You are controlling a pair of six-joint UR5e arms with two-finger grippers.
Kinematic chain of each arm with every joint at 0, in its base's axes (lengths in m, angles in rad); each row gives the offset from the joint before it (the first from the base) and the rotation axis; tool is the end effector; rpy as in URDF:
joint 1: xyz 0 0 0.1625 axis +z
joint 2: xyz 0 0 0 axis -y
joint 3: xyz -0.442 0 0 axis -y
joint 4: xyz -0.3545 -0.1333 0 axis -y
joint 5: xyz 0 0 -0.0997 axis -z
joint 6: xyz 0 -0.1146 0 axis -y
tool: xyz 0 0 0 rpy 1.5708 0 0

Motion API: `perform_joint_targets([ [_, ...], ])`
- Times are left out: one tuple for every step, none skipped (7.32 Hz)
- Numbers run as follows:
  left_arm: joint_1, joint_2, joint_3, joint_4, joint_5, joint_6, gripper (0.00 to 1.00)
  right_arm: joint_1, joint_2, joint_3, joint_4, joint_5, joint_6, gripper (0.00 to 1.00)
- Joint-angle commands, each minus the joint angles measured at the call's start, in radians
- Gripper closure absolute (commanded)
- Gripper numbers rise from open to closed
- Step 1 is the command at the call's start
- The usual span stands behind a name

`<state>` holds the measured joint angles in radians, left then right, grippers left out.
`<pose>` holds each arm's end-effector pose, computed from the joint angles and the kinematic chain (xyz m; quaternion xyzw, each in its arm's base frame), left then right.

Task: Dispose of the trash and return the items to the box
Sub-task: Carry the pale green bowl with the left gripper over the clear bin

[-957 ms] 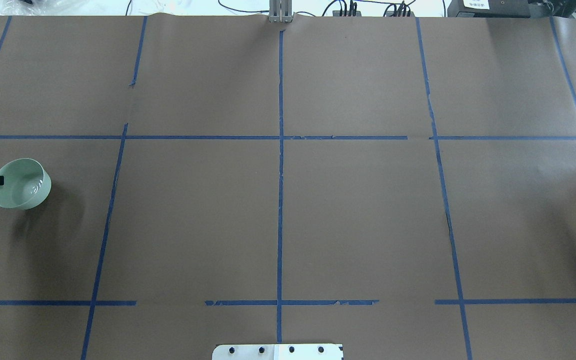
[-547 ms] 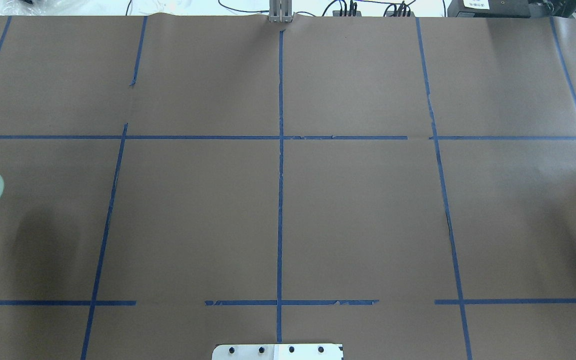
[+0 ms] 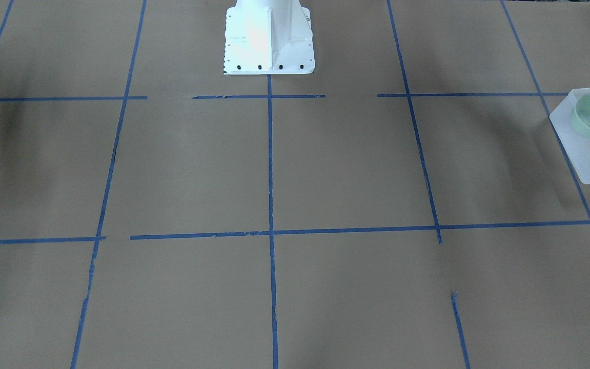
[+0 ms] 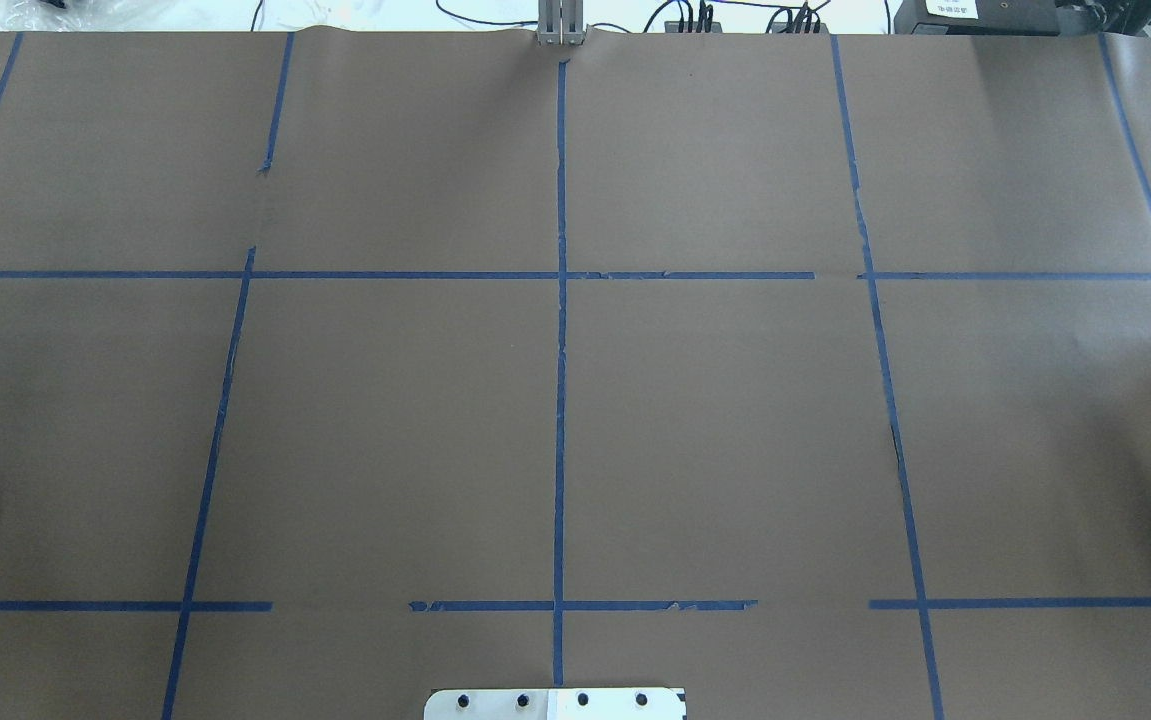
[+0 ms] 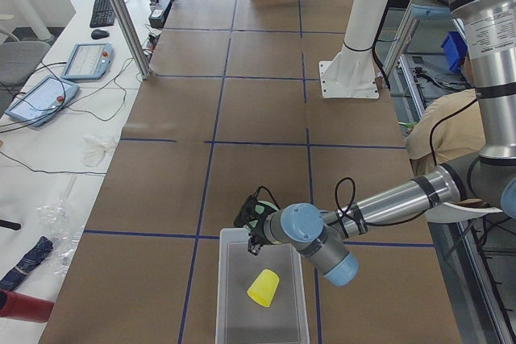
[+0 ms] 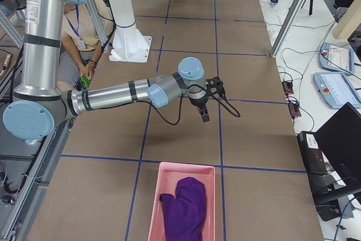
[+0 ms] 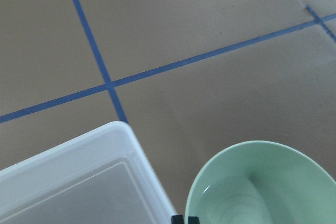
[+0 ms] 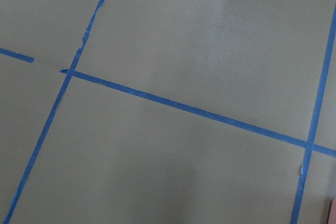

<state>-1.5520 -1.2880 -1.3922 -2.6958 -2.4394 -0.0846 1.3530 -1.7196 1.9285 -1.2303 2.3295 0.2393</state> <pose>-0.0398 -0.3190 0.7417 0.2746 0.4126 0.1088 0.8617 -0.0354 -0.4118 0.5450 0.1647 -0.4043 -0.0908 0.8951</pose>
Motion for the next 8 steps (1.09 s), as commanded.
perform_joint_targets([
  [-0.089,-0.049,0.015,0.158,0.005,0.17,1.0,0.0,0.002,0.001,0.0,0.001,0.0,0.0],
  [-0.089,-0.074,0.03,0.165,0.023,0.17,1.0,0.0,0.005,0.001,0.0,-0.001,0.002,0.0],
  [-0.089,-0.098,0.06,0.162,0.069,0.17,1.0,0.0,0.008,0.001,0.0,0.001,0.003,0.0],
  [-0.088,-0.112,0.067,0.163,0.13,0.163,1.0,0.0,0.009,0.0,-0.001,-0.001,0.003,0.0],
  [-0.085,-0.12,0.064,0.163,0.19,0.139,0.94,0.0,0.009,-0.002,-0.001,-0.001,0.002,0.0],
  [-0.082,-0.122,0.061,0.157,0.188,0.116,0.74,0.0,0.006,-0.003,-0.001,-0.001,0.002,0.0],
  [-0.08,-0.122,0.059,0.154,0.185,0.115,0.69,0.0,0.005,-0.002,0.0,-0.001,0.002,0.0],
  [-0.079,-0.122,0.058,0.152,0.184,0.114,0.67,0.0,0.005,-0.002,0.0,-0.001,0.002,0.0],
])
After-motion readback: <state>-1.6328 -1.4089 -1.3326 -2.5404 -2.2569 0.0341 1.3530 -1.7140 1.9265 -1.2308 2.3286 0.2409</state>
